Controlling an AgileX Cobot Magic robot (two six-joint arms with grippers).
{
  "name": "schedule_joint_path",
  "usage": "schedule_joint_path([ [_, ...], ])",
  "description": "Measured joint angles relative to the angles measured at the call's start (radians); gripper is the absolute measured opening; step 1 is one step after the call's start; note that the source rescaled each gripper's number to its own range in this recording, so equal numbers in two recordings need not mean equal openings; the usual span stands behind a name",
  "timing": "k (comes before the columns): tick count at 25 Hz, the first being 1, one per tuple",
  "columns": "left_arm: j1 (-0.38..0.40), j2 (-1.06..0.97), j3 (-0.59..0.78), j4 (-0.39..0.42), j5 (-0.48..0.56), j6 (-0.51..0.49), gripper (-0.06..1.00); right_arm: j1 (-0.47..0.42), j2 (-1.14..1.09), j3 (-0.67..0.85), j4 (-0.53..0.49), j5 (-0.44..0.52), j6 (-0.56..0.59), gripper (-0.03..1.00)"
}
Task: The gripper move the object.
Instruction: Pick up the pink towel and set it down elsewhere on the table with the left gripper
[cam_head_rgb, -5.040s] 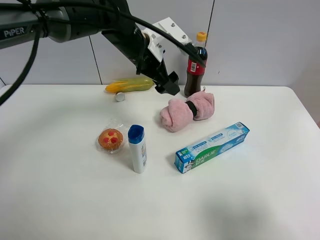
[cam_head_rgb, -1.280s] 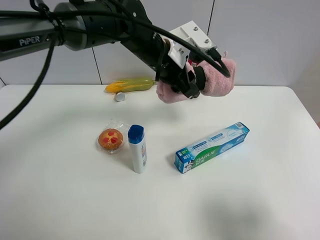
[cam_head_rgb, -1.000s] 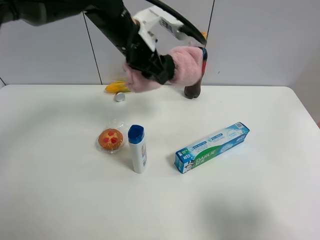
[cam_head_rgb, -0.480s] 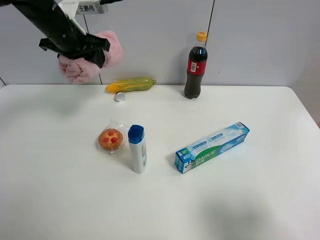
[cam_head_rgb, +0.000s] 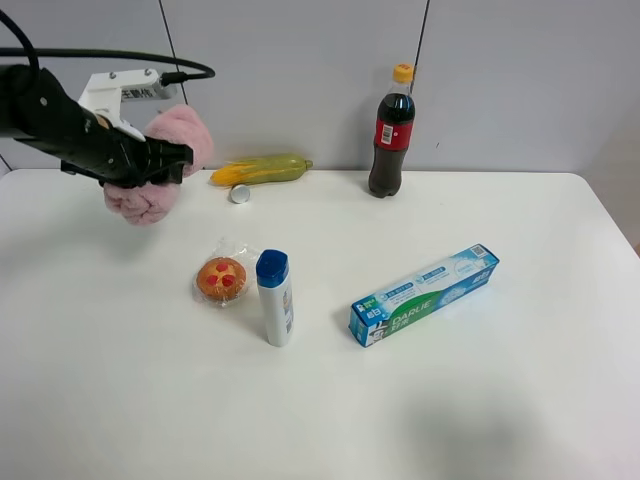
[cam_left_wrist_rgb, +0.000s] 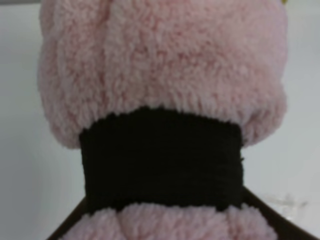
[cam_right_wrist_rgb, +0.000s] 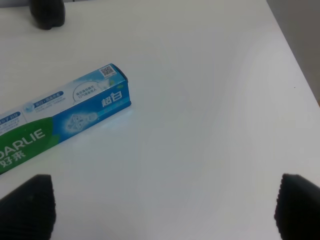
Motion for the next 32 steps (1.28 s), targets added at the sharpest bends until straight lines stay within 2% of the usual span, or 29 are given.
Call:
schedule_joint_path([
  [6,0.054,0.0,0.176,-0.003,-0.188,-0.019,0.01,0.0,0.0,0.0,0.0,0.0,0.0,1.0],
  [9,0.083,0.001,0.233,-0.003,-0.236,-0.05,0.01,0.0,0.0,0.0,0.0,0.0,0.0,1.0],
  [15,0.088,0.004,0.318,-0.003,-0.315,-0.067,0.01,0.0,0.0,0.0,0.0,0.0,0.0,1.0],
  [24,0.088,0.125,0.353,-0.004,-0.458,-0.067,0.01,0.0,0.0,0.0,0.0,0.0,0.0,1.0],
  [31,0.088,0.157,0.353,0.021,-0.487,-0.059,0.01,0.0,0.0,0.0,0.0,0.0,0.0,1.0],
  [32,0.088,0.159,0.353,0.027,-0.492,-0.056,0.05,0.0,0.0,0.0,0.0,0.0,0.0,1.0],
])
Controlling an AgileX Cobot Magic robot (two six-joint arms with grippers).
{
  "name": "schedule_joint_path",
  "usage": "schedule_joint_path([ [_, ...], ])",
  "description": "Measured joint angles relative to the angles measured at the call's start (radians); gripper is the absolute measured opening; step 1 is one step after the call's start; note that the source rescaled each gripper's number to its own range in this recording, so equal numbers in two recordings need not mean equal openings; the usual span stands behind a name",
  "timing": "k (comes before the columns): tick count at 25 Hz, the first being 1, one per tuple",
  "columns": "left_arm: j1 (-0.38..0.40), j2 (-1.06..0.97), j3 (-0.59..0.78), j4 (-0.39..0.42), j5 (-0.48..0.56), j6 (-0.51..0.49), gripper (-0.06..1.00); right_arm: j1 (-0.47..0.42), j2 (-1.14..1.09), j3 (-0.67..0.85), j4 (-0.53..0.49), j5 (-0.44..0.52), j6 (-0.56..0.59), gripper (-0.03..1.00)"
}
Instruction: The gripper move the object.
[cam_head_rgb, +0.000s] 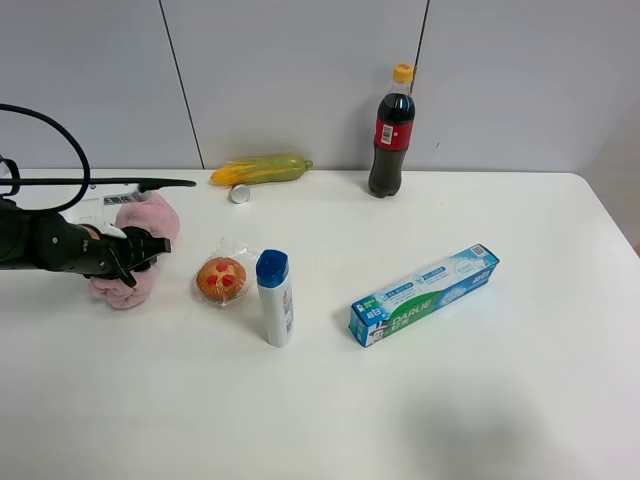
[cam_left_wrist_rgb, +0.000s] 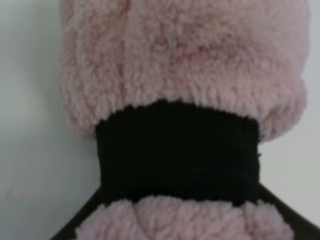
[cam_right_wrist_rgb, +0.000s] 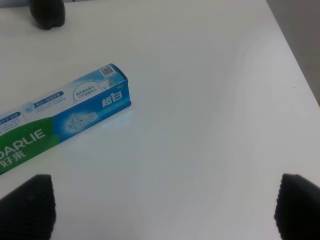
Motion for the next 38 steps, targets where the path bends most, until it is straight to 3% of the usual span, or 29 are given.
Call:
schedule_joint_path([
  [1,0.0,0.001,0.0,0.004,-0.006,0.003,0.2,0.0,0.0,0.0,0.0,0.0,0.0,1.0],
  [3,0.0,0.001,0.0,0.009,-0.037,0.006,0.64,0.0,0.0,0.0,0.0,0.0,0.0,1.0],
  [4,0.0,0.001,0.0,0.011,-0.051,0.007,0.8,0.0,0.0,0.0,0.0,0.0,0.0,1.0],
  [5,0.0,0.001,0.0,0.011,-0.065,0.007,0.89,0.0,0.0,0.0,0.0,0.0,0.0,1.0],
  [7,0.0,0.001,0.0,0.011,-0.073,0.007,0.96,0.0,0.0,0.0,0.0,0.0,0.0,1.0],
  [14,-0.006,-0.034,0.0,0.014,-0.039,-0.036,0.98,0.0,0.0,0.0,0.0,0.0,0.0,1.0],
  [22,-0.066,-0.307,0.0,0.014,0.086,-0.039,0.98,0.0,0.0,0.0,0.0,0.0,0.0,1.0],
  [26,-0.07,-0.505,-0.001,0.023,0.226,-0.039,0.98,0.0,0.0,0.0,0.0,0.0,0.0,1.0],
  [29,-0.071,-0.643,-0.001,0.081,0.355,-0.037,0.98,0.0,0.0,0.0,0.0,0.0,0.0,1.0],
  [32,-0.071,-0.782,-0.004,0.168,0.545,-0.035,0.98,0.0,0.0,0.0,0.0,0.0,0.0,1.0],
  [38,-0.071,-1.005,-0.087,0.251,0.958,-0.026,0.98,0.0,0.0,0.0,0.0,0.0,0.0,1.0],
])
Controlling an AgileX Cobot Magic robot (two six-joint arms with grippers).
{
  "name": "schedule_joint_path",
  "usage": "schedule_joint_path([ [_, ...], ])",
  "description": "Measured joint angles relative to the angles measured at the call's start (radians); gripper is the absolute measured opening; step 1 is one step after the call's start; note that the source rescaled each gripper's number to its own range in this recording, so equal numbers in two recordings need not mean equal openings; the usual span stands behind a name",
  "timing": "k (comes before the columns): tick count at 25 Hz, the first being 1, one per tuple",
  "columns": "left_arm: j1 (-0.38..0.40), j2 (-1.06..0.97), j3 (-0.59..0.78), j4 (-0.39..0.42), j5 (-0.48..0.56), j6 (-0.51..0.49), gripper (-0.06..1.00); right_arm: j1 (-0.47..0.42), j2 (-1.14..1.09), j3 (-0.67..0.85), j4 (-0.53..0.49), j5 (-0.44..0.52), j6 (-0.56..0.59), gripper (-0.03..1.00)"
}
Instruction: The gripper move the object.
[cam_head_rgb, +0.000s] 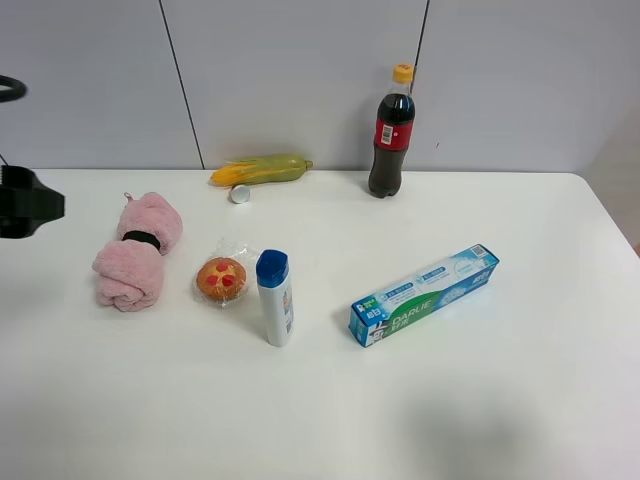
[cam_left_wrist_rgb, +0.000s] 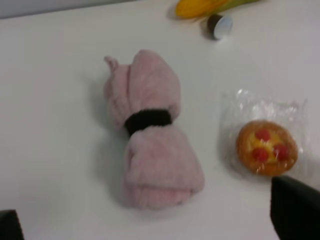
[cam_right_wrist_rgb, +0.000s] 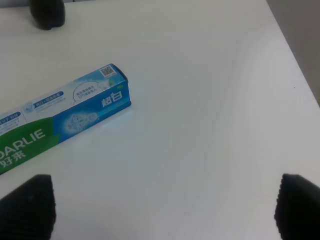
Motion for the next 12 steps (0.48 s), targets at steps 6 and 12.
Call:
schedule_joint_path([
  [6,0.0,-0.189,-0.139,-0.001,0.322,0.028,0.99,0.0,0.0,0.0,0.0,0.0,0.0,1.0],
  [12,0.0,-0.327,-0.17,-0.004,0.463,0.104,0.99,0.0,0.0,0.0,0.0,0.0,0.0,1.0],
])
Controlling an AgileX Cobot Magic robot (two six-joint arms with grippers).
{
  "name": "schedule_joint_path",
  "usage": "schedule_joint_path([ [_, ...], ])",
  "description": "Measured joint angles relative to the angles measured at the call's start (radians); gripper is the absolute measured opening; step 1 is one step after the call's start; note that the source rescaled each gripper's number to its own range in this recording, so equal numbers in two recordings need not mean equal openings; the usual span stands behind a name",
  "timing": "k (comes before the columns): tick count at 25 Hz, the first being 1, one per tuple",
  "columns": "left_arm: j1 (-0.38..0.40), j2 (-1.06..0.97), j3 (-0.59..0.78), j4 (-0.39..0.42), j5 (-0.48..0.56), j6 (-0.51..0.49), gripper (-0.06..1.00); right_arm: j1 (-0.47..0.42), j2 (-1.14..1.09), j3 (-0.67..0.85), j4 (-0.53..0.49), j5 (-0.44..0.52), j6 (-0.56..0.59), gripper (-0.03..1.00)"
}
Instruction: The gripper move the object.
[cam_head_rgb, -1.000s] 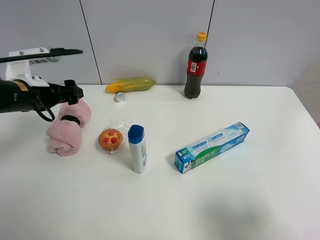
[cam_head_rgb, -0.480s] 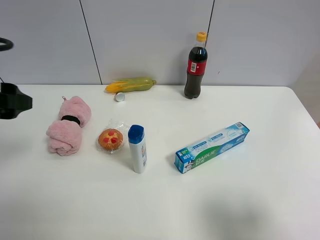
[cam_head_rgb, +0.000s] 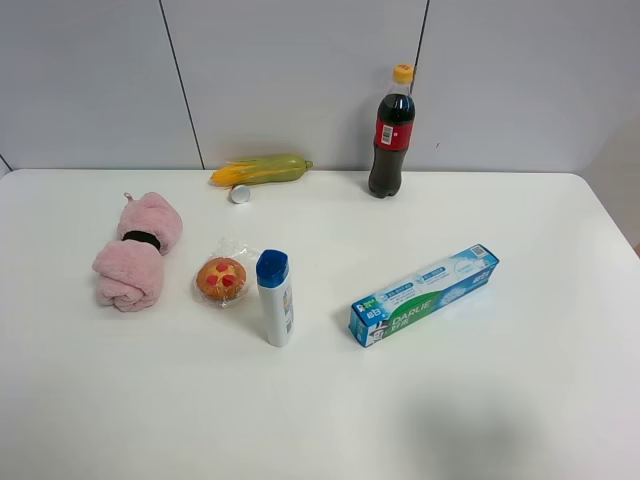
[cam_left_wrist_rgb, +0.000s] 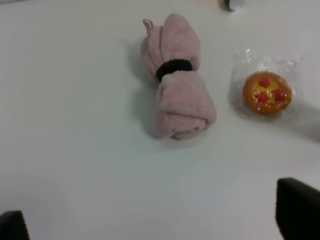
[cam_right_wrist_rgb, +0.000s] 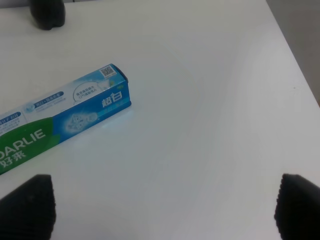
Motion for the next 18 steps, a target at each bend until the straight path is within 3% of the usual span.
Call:
schedule_joint_path([
  [7,0.0,-0.102,0.025,-0.018,0.006,0.044,0.99,0.0,0.0,0.0,0.0,0.0,0.0,1.0],
  [13,0.004,-0.175,0.183,-0.034,0.008,0.044,0.99,0.0,0.0,0.0,0.0,0.0,0.0,1.0],
  [18,0.081,-0.234,0.28,-0.122,-0.032,0.044,0.99,0.0,0.0,0.0,0.0,0.0,0.0,1.0],
])
